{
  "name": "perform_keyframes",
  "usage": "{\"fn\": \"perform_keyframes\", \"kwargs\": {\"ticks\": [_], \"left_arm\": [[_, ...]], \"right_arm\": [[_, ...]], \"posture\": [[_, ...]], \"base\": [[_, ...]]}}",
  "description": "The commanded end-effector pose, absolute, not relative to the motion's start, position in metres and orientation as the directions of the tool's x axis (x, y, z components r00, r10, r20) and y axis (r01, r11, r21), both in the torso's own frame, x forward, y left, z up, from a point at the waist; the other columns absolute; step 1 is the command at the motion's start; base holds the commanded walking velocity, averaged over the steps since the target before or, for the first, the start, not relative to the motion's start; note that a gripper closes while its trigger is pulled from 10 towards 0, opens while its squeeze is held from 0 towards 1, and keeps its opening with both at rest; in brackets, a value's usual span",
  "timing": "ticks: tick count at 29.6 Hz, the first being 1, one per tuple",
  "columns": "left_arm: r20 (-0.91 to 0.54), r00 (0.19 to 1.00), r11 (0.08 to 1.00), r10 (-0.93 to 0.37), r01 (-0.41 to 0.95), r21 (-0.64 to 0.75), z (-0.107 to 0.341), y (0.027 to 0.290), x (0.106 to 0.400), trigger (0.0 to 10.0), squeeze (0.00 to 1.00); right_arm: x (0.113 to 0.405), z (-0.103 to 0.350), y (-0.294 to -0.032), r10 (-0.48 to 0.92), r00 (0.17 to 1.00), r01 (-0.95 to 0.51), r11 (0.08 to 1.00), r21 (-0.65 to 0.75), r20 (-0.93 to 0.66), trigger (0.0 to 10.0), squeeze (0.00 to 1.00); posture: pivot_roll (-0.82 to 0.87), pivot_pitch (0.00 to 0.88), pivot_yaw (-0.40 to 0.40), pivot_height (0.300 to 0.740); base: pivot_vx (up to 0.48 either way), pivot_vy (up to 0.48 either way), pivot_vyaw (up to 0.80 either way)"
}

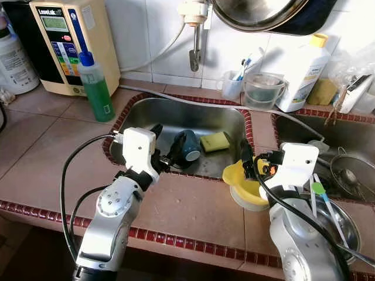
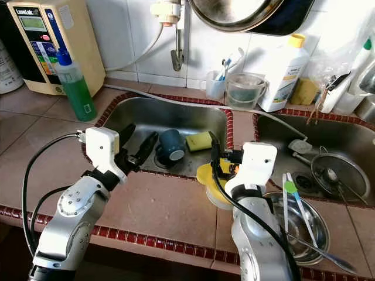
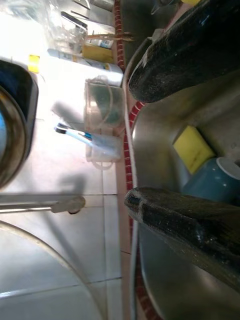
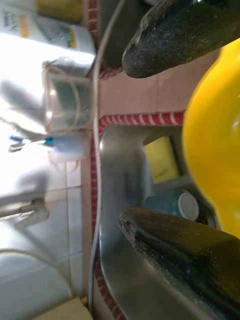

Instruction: Kitchen organization

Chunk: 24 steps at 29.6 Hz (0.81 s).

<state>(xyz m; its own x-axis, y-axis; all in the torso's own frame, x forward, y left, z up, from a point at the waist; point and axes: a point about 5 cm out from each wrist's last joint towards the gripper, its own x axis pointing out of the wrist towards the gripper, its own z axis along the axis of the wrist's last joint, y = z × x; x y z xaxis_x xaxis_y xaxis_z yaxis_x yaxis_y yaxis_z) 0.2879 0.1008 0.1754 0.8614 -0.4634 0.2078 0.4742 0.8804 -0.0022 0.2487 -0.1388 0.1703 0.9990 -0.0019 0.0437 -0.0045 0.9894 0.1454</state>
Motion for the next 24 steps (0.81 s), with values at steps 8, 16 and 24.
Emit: {"fn": "perform_keyframes", "kwargs": {"ticks": [8,16,24], "left_arm": [[0.201,0.848,0.866,-0.49,0.499,0.003,0.174,0.096,0.287,10.0,0.0],[0.204,0.847,0.865,-0.491,0.502,0.0,0.175,0.094,0.286,10.0,0.0],[0.205,0.833,0.851,-0.514,0.525,0.0,0.176,0.09,0.288,10.0,0.0]], "right_arm": [[0.246,0.177,-0.143,-0.059,0.998,0.054,0.96,0.275,0.008,10.0,0.0],[0.244,0.178,-0.135,-0.002,1.0,0.0,0.979,0.205,0.011,10.0,0.0],[0.241,0.178,-0.133,-0.03,1.0,0.029,0.978,0.205,-0.002,10.0,0.0]], "posture": [[-0.16,0.05,0.026,0.74],[-0.16,0.041,0.029,0.74],[-0.18,0.043,0.044,0.74]], "base": [[0.0,0.0,0.0],[0.0,0.0,0.0],[0.0,0.0,0.0]]}}
